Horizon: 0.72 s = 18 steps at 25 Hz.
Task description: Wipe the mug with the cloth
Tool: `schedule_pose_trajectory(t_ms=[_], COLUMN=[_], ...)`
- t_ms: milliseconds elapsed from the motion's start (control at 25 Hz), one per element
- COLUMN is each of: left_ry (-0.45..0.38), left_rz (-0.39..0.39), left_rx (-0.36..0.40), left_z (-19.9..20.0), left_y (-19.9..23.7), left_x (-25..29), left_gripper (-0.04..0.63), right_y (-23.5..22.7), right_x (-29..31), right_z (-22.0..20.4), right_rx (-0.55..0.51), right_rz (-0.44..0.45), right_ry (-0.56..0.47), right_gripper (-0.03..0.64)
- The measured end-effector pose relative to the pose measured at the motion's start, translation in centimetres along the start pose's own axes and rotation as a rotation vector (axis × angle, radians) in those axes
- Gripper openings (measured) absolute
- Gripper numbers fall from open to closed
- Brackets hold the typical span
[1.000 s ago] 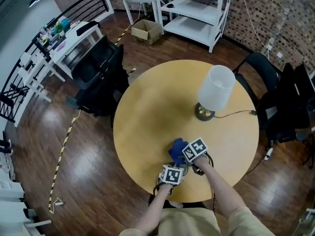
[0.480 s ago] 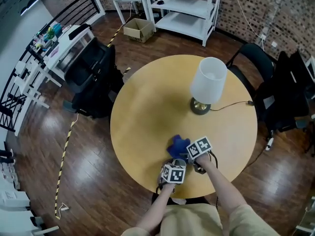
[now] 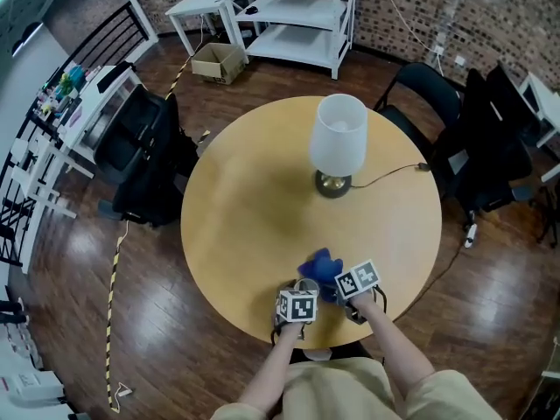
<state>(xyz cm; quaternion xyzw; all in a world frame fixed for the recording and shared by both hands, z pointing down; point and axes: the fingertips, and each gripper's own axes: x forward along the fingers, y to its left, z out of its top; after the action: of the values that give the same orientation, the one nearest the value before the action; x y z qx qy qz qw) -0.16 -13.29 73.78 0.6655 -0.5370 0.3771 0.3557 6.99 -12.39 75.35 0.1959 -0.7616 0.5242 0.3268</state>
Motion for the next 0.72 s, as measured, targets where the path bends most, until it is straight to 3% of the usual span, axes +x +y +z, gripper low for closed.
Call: schedule_pose_trajectory(t_ms=[120, 280, 560, 720], left_ry=[0.004, 0.006, 0.013, 0.012], left_rz=[-0.008, -0.002, 0.0, -0.001], left_rx=[0.017, 0.021, 0.032, 0.021], left_z=[0.1, 0.2, 0.3, 0.3], left_y=[-0.1, 0.0, 0.1, 0.1], left_x=[-0.1, 0.0, -0.2, -0.3], left_gripper=[0.052, 0.055, 0.057, 0.057], right_y=[1.0, 2.0, 3.7, 5.7], right_x=[-0.3, -0.8, -1.0, -0.1], right_z=[-0.7, -1.4, -3.6, -6.0], right_rx=[-0.024, -0.195, -0.368, -0.454], right_rz=[0.041, 0.082, 0.128, 0.207], right_ry=[-0.073, -0.132, -0.119, -0.037], right_gripper=[0.055, 0.049, 0.051, 0.052])
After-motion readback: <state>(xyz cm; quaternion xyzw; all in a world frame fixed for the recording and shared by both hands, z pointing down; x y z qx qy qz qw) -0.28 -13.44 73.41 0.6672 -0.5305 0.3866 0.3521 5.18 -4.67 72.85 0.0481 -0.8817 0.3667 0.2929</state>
